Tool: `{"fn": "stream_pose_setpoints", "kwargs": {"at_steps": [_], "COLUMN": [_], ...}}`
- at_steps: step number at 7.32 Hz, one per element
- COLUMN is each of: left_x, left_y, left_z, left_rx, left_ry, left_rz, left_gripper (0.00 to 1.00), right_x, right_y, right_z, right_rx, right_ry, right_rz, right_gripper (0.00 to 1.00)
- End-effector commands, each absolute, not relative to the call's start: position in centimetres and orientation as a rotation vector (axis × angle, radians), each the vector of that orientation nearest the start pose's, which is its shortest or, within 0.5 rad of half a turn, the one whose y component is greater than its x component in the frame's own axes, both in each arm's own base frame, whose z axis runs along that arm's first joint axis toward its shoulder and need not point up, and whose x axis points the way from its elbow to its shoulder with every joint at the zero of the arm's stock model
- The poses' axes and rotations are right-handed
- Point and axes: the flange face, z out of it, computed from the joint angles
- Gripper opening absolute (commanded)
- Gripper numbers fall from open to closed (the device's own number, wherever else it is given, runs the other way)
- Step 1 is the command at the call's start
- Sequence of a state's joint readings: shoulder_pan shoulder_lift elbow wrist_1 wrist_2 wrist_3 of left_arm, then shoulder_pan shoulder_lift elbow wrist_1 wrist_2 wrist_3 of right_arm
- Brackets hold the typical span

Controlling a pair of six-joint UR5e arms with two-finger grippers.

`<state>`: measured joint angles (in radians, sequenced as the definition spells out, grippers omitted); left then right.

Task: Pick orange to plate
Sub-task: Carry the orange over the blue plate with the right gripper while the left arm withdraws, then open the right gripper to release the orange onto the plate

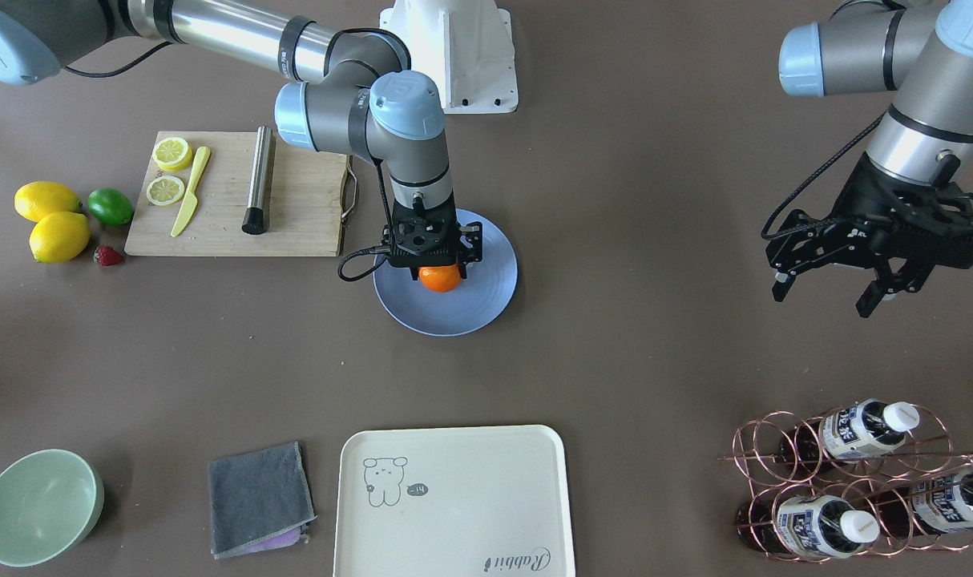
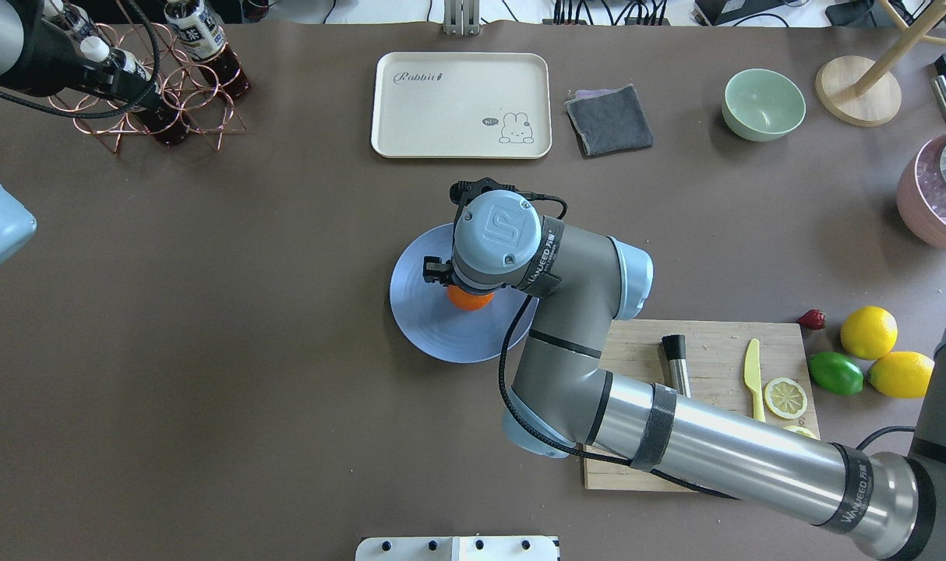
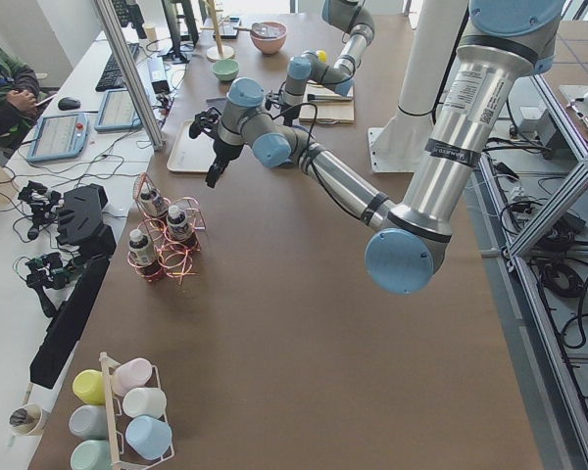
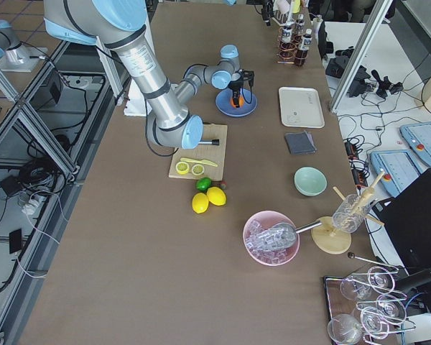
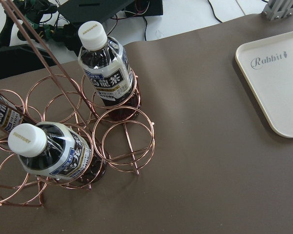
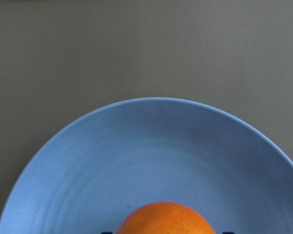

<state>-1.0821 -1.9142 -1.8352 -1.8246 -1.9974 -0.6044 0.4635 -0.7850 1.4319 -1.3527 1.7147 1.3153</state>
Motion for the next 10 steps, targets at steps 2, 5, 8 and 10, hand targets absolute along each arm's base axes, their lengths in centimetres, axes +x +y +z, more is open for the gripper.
{"fn": "stream_pose_setpoints", "kwargs": {"at_steps": [2, 5, 8, 10], "left_x": [19.5, 19.2, 19.2, 18.9], "left_y": [-57.7, -57.7, -57.2, -56.6], "left_z": [32.3, 32.7, 33.6, 36.7], "left_rx": [0.512, 0.515, 0.498, 0.448], "left_ry": [0.775, 0.775, 0.768, 0.741], "left_rz": [0.064, 0.062, 0.061, 0.049], "left_gripper": [0.98, 0.98, 0.98, 0.98], "right_x": [-62.5, -58.3, -47.0, -37.1], "right_y": [-44.1, -47.8, -51.3, -52.9], "right_z": [21.3, 15.7, 13.5, 22.2], "right_rx": [0.162, 0.094, 0.03, 0.067], "right_ry": [-0.864, -0.891, -0.884, -0.827], "right_rz": [0.163, 0.197, 0.268, 0.219], "right_gripper": [1.0, 1.0, 1.0, 1.0]}}
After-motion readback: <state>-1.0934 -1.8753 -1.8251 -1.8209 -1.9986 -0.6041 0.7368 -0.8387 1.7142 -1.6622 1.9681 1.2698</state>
